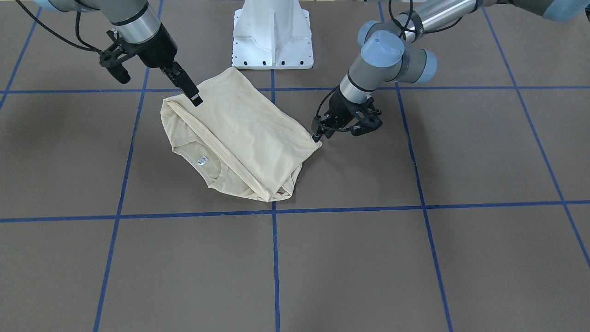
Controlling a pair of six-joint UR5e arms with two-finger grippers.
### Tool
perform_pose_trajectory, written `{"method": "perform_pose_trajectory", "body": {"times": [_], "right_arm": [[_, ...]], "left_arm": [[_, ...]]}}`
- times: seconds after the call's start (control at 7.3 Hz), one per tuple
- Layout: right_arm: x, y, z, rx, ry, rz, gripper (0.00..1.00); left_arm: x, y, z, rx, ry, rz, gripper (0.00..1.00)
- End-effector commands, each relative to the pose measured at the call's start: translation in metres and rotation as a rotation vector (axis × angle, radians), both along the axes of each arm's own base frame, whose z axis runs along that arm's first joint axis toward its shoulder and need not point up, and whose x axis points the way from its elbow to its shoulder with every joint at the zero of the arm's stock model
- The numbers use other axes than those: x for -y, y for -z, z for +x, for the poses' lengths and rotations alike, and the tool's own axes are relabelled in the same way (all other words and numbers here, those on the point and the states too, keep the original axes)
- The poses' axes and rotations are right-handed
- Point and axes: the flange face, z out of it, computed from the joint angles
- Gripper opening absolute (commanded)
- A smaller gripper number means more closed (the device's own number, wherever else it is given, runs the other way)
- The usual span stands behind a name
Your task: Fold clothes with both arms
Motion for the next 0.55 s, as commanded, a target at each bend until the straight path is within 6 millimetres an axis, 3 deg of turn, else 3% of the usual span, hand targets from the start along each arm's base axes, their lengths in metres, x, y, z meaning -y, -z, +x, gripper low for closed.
{"method": "perform_pose_trajectory", "body": {"times": [0.0, 0.41], "right_arm": [[0.0017, -0.0029, -0.0024, -0.007, 0.0, -0.003, 1.0], [0.0047, -0.0127, -0.0069, -0.026, 0.0, -0.016, 1.0]], "left_arm": [[0.0039, 0.003, 0.0085, 0.003, -0.002, 0.004, 0.51], [0.0108, -0.0031, 0.0157, 0.022, 0.022, 0.013, 0.45]]}}
